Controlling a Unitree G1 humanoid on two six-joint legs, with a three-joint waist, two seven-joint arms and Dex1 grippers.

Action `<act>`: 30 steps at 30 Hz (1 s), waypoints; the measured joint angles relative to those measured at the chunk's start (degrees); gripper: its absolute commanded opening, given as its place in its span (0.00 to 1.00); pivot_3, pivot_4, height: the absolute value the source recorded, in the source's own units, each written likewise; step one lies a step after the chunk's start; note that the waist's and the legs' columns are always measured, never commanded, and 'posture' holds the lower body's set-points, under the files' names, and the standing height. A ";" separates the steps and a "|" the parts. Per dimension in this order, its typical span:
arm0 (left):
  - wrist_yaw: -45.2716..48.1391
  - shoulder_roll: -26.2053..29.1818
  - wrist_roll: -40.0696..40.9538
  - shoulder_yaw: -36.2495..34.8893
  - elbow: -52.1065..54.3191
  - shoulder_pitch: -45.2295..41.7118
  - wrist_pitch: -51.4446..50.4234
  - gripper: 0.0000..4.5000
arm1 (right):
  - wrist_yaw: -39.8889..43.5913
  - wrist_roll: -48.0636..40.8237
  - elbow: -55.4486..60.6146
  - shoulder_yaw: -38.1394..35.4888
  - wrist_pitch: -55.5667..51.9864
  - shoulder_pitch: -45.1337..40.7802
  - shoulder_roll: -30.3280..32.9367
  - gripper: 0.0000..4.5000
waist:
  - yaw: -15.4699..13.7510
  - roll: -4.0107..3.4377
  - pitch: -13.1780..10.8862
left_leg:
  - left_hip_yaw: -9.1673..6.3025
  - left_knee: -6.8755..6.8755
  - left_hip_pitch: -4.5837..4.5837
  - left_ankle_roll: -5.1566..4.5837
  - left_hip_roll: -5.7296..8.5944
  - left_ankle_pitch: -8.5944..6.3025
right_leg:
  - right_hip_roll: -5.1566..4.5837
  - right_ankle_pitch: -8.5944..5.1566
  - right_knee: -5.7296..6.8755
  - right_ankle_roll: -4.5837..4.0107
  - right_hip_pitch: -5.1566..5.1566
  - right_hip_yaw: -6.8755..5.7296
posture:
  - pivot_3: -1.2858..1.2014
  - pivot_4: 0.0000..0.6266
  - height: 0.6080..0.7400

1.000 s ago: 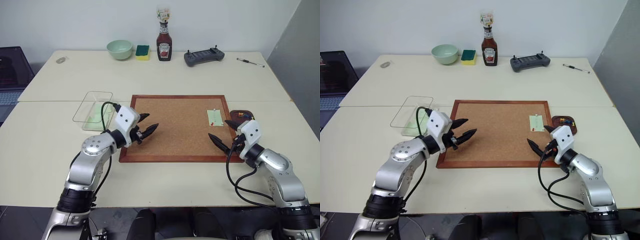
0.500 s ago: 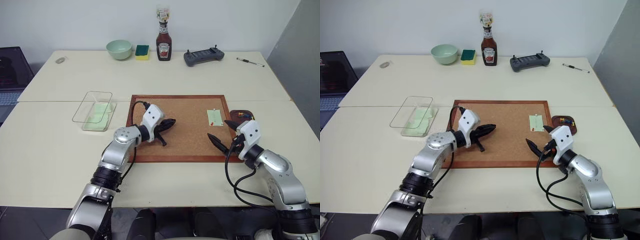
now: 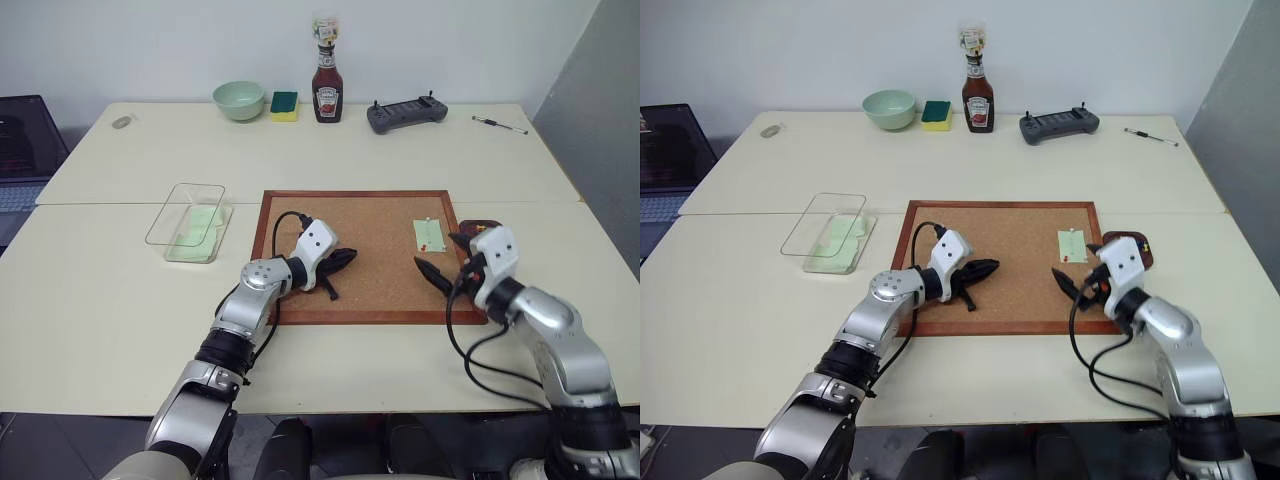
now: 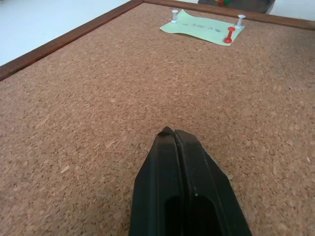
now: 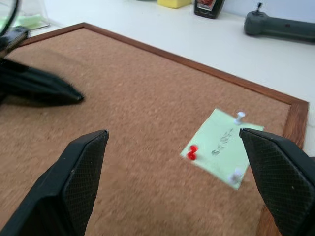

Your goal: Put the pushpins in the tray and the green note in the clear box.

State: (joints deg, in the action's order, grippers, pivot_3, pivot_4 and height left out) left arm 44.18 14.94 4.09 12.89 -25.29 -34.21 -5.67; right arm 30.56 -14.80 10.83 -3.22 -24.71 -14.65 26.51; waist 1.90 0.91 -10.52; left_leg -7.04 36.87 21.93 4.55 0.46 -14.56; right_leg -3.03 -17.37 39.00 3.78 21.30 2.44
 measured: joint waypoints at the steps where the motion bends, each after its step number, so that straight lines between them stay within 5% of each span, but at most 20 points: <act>1: 0.08 -0.02 -0.07 0.04 -0.10 0.00 0.10 0.01 | -0.08 -0.03 -1.42 0.02 -0.74 -1.89 -0.05 1.00 | 0.01 -0.02 0.01 | 0.00 -0.02 0.00 0.00 0.00 0.00 | 0.00 0.00 0.00 0.00 0.00 0.00 | 0.52 0.24 1.00; 15: -0.28 -1.14 -0.98 0.12 0.99 0.67 -0.10 0.01 | 2.02 4.81 -33.78 3.85 3.84 -23.01 -1.92 1.00 | 0.02 -0.13 0.09 | 0.02 -0.02 0.02 -0.01 0.04 0.00 | -0.04 0.00 -0.01 -0.01 0.04 0.02 | 0.52 0.24 1.00; 30: -0.92 -1.19 -1.30 0.12 3.37 1.98 -1.42 0.00 | 1.85 8.04 -44.89 4.38 10.63 -25.53 -2.33 0.40 | 0.10 -0.15 0.10 | 0.03 -0.03 0.03 -0.01 0.04 0.00 | -0.04 0.00 -0.01 -0.01 0.06 0.03 | 0.52 0.24 1.00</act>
State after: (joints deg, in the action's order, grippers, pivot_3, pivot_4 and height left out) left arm 43.26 13.75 2.79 13.00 -21.92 -32.24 -7.09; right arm 32.42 -6.77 -34.07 1.16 -14.08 -40.18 24.18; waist 2.00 0.76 -10.42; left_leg -7.01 36.84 21.96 4.54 0.50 -14.57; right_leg -3.08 -17.37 38.99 3.77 21.35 2.48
